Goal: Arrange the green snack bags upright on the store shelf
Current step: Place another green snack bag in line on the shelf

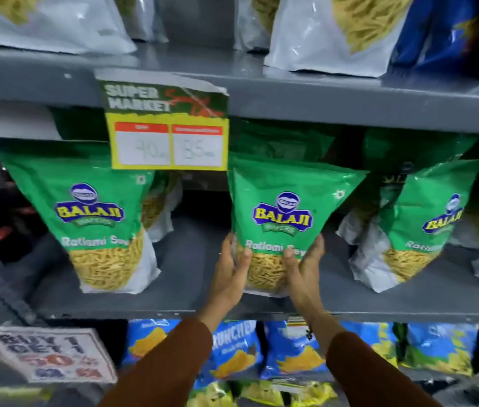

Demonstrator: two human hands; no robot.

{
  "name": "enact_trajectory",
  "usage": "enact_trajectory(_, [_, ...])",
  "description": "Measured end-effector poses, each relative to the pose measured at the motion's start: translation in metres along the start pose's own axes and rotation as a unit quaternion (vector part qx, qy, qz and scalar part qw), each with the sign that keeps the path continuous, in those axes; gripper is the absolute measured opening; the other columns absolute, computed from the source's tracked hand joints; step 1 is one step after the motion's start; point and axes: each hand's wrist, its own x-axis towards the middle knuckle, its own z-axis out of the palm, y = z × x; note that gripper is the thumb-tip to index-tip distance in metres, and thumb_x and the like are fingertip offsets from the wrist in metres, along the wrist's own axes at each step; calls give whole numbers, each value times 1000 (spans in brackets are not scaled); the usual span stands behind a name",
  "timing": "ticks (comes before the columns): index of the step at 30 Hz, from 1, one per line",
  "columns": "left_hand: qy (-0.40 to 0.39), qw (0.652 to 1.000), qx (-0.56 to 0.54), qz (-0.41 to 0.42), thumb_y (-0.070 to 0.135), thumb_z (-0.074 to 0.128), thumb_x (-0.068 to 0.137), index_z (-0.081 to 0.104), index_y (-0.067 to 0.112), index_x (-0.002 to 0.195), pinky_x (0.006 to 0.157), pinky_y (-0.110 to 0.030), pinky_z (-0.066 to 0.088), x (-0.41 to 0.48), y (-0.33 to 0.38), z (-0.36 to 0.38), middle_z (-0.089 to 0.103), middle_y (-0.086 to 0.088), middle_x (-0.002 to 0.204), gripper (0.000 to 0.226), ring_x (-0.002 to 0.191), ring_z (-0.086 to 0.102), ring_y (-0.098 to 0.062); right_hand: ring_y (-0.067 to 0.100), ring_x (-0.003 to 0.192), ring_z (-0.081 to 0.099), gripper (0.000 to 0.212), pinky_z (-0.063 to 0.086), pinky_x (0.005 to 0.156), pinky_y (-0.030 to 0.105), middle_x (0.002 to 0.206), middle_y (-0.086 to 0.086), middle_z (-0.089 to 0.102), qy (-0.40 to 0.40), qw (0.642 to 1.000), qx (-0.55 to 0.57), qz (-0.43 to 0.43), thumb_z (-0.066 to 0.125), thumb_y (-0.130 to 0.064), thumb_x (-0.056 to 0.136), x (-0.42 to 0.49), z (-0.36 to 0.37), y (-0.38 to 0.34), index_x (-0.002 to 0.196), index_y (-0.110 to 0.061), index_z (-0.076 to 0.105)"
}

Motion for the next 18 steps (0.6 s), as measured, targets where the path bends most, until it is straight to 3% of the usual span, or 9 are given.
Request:
enact_trajectory(3, [61,998,28,0,87,36,70,47,43,108,80,-25,49,-8,-6,14,64,16,104,60,92,62,-1,-13,102,55,79,41,80,2,118,-11,58,-48,998,-31,3,49,-83,69,3,-7,12,129,-32,35])
enact_trajectory(6, [103,994,36,8,87,33,71,47,36,112,80,-30,48,-16,-3,21,64,8,104,67,95,61,-15,-13,95,59,53,42,77,3,105,-24,62,-67,997,-27,3,52,-70,75,5,-10,18,117,-39,43])
enact_trajectory(9, [125,991,38,-1,88,32,70,45,20,115,79,-29,49,-25,2,26,64,2,102,83,91,62,-12,-12,96,59,65,41,77,1,103,-30,63,-82,996,-19,7,51,-71,76,2,-13,16,124,-29,41])
enact_trajectory(13, [134,990,50,2,78,36,76,44,22,116,72,-8,46,-27,4,28,61,13,100,70,85,59,10,-6,98,61,74,45,79,5,107,-26,64,-85,996,-34,2,50,-78,73,-1,-13,18,125,-27,41])
enact_trajectory(15, [128,990,48,-15,72,36,78,44,22,118,80,-18,51,-28,3,28,63,9,101,64,89,61,7,-3,99,61,77,49,85,16,111,-18,64,-87,995,-47,2,50,-79,72,-2,-13,17,127,-26,39])
enact_trajectory(18, [119,992,37,-27,68,33,80,42,19,127,95,-50,48,-31,5,29,62,0,115,69,109,59,-16,6,112,57,90,48,99,44,124,-3,59,-104,994,-31,11,50,-81,68,-3,-15,11,134,-22,32])
